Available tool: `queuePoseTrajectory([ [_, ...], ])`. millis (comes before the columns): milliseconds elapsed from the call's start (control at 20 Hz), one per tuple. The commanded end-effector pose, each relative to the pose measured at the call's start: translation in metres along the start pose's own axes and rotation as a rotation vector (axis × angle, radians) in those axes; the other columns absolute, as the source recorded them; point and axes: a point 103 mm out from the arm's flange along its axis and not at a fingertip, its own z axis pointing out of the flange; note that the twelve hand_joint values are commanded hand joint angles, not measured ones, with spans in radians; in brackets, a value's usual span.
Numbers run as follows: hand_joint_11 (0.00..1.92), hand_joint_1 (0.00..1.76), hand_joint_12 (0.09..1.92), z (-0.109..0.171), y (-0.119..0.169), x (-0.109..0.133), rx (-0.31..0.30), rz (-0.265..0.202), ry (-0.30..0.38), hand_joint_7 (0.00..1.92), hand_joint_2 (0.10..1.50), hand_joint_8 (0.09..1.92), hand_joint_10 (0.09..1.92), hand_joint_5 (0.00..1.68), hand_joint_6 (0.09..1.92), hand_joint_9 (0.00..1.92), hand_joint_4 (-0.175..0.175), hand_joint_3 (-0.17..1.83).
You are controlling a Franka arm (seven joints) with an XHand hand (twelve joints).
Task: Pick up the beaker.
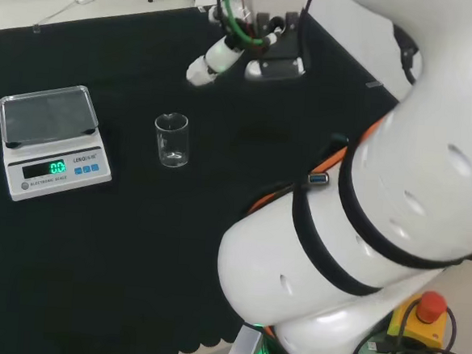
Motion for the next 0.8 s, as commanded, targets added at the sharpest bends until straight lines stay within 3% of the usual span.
queuePoseTrajectory([
  [50,0.0,0.68,1.47,0.025,0.044,0.042,0.013,-0.073,-0.013,0.04,0.65,0.72,0.91,0.08,0.09,0.18,0.006,0.06],
  [550,0.0,0.66,1.45,0.048,0.09,0.08,0.032,-0.126,-0.031,0.0,0.64,0.71,0.92,0.04,0.09,0.14,0.013,0.05],
  [800,0.0,0.66,1.44,0.058,0.112,0.086,0.038,-0.127,-0.039,0.0,0.64,0.64,0.93,0.03,0.09,0.11,0.016,0.05],
])
